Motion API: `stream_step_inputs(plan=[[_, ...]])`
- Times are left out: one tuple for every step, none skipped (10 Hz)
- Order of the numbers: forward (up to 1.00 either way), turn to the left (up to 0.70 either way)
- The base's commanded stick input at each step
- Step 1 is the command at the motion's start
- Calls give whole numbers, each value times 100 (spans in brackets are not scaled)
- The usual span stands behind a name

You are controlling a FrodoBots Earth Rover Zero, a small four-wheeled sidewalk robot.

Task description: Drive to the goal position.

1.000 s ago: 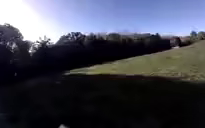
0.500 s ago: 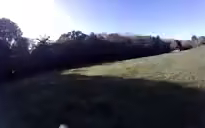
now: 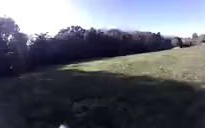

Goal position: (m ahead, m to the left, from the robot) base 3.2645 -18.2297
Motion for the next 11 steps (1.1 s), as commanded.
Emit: stream_step_inputs(plan=[[71,0],[70,-11],[71,-25],[70,-35],[71,-35],[71,-35],[71,-35],[70,-34],[71,0],[70,0],[71,0]])
